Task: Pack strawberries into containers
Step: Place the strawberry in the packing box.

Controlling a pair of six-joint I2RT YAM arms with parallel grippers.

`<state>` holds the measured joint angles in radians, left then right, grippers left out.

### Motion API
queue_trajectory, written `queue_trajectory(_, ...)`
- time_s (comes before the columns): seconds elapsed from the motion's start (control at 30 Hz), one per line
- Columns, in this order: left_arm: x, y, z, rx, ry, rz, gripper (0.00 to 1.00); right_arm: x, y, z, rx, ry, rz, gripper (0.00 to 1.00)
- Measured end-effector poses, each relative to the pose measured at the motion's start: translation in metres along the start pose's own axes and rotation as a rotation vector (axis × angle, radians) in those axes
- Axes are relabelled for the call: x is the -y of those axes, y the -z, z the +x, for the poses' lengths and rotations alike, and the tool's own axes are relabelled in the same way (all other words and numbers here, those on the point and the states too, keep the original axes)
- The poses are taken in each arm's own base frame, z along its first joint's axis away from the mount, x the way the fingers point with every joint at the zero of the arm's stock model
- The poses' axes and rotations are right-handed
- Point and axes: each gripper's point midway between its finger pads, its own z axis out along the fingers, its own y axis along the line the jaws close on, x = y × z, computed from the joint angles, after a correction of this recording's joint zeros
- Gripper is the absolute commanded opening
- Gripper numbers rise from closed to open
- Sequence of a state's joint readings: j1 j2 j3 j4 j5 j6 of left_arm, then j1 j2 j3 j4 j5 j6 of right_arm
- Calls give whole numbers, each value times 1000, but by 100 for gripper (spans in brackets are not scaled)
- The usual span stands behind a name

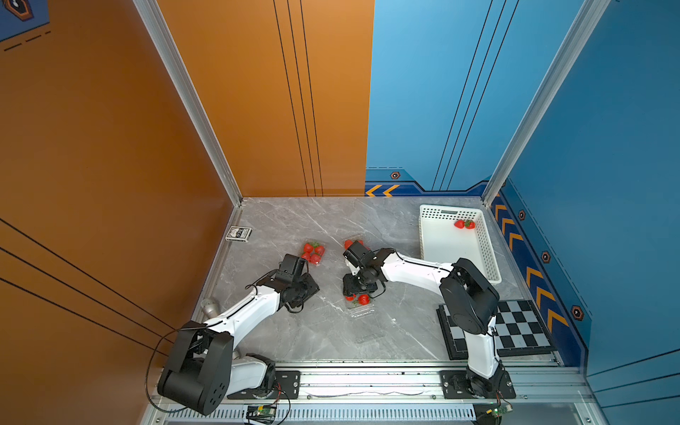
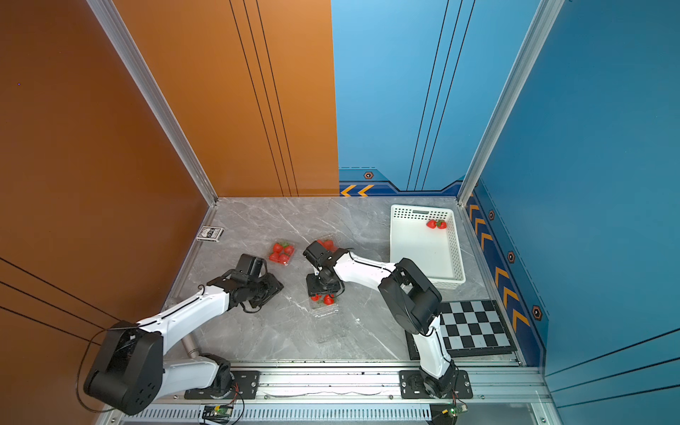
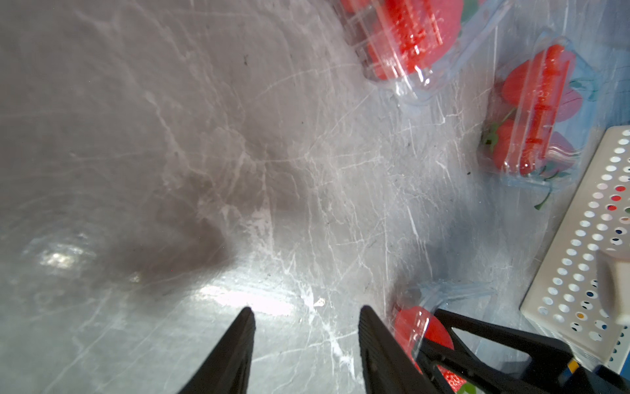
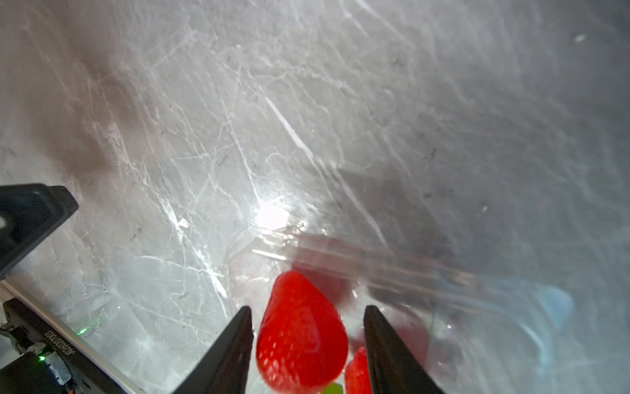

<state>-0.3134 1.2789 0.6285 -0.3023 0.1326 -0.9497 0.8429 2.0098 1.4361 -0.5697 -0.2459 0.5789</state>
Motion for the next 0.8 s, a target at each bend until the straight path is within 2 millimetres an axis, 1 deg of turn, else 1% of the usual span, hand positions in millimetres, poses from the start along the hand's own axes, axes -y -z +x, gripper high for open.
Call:
queue_trajectory(0.1,0,0,0,0,0,0,52,0,3,-1,-3,11,11,58)
queue_trajectory(0.27,1,0,0,1,-2,1,52,-3,12,-9,13,34,12,59)
queue_trajectory(0.4,3,1,-2,5,-4,7,52,3,24,-13,20,39,26,59)
queue_trajectory(0.5,8,3,-5,12,-6,16,52,12,41,-21,48,34,39,59)
queue_trajectory(0.6,11,4,-8,16,-11,20,52,19,63,-31,88,24,32,59)
queue_trajectory(0.73,14,5,-11,23,-16,22,53,35,97,-48,160,-6,15,59)
queue_trajectory(0.8,17,7,-14,31,-22,21,53,48,116,-57,201,-36,1,59)
